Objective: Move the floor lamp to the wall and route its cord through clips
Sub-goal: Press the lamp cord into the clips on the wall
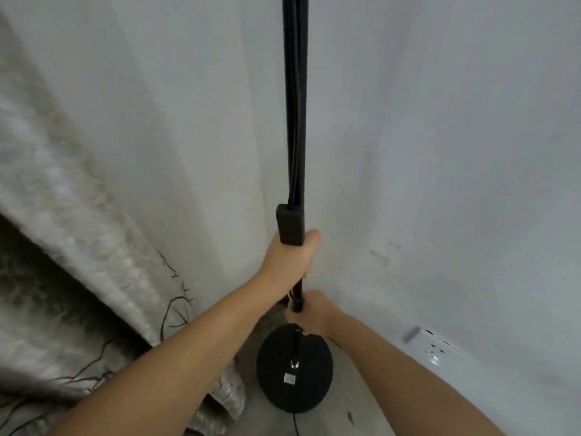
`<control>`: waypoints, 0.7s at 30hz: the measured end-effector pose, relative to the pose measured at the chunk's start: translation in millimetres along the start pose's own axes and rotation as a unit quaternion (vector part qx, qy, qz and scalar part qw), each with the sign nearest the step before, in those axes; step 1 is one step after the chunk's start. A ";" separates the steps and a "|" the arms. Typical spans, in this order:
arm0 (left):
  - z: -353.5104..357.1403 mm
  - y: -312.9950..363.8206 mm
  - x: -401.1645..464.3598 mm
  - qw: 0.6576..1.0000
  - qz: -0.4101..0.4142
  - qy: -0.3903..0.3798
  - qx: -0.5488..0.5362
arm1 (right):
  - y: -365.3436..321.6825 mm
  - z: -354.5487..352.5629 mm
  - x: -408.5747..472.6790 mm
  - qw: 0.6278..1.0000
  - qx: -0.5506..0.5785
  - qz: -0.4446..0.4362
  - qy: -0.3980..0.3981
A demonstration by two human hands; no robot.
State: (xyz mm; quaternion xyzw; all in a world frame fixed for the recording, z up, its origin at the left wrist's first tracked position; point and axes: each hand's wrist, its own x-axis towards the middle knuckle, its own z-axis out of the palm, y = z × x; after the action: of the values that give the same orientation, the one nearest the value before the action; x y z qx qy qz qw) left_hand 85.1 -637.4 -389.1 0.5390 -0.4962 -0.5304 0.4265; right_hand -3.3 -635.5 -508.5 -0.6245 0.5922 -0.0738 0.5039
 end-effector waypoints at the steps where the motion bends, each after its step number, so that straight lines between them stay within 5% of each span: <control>1: 1.2 -2.8 5.6 1.000 0.011 -0.009 -0.006 | 4.7 0.7 9.3 1.000 0.008 -0.008 0.007; 12: -11.7 -27.6 50.0 0.985 0.169 -0.043 0.009 | 32.4 2.7 62.4 0.984 -0.077 -0.122 0.101; 17: -18.5 -74.0 33.0 0.943 0.264 0.044 0.199 | 80.5 10.7 34.0 0.973 -0.109 -0.123 0.164; 21: -23.5 -101.5 15.5 0.841 0.239 0.092 0.477 | 123.3 -16.5 11.3 0.988 -0.037 -0.046 0.140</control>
State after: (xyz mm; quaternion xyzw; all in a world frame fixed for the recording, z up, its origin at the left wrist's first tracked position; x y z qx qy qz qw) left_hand 115.9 -639.7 -489.7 0.5865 -0.7600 -0.0574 0.2740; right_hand -93.4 -627.9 -594.7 -0.6525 0.6300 -0.1613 0.3891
